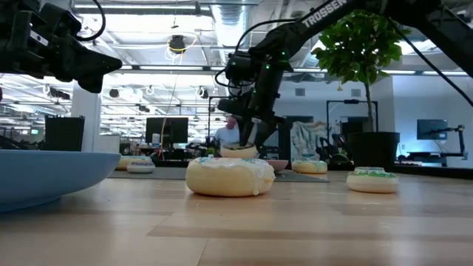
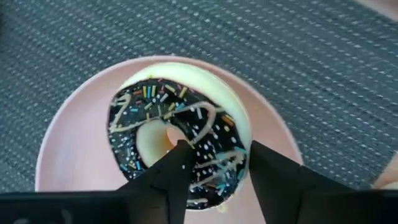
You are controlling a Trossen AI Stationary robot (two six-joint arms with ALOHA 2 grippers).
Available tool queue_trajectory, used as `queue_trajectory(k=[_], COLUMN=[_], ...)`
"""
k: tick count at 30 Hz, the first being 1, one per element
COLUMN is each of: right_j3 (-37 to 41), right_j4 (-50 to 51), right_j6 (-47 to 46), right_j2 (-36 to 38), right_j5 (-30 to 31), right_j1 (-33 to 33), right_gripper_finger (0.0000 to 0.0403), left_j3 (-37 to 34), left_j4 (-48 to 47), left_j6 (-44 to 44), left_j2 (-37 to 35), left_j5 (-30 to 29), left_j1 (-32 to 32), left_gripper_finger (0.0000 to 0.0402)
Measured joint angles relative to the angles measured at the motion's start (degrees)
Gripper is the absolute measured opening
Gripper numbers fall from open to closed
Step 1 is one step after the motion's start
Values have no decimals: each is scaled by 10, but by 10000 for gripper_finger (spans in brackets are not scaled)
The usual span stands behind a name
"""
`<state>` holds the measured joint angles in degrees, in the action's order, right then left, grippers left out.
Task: Pick & Place donuts
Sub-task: Put the large black donut on the pink plate, then put the small white donut on the blue plate
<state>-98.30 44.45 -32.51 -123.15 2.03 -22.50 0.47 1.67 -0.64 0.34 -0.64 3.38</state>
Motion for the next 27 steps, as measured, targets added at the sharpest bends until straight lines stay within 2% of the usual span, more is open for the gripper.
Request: queue_trajectory(k=[10,20,27], right_j3=[1,1,1], right_j4=[1,3,16], right_j6=[0,-4,-4], right_j2=[0,7,61], right_j5=[7,7,9], right_j1=[-1,0,14], right_gripper_finger=[226,227,214], left_j3=[0,0,0], left_j4=[0,0,0], left_j6=[0,0,0], left_j2=[0,0,0], left_j5=[0,0,0], left_j1=[0,0,0], left_gripper_finger=[0,0,0])
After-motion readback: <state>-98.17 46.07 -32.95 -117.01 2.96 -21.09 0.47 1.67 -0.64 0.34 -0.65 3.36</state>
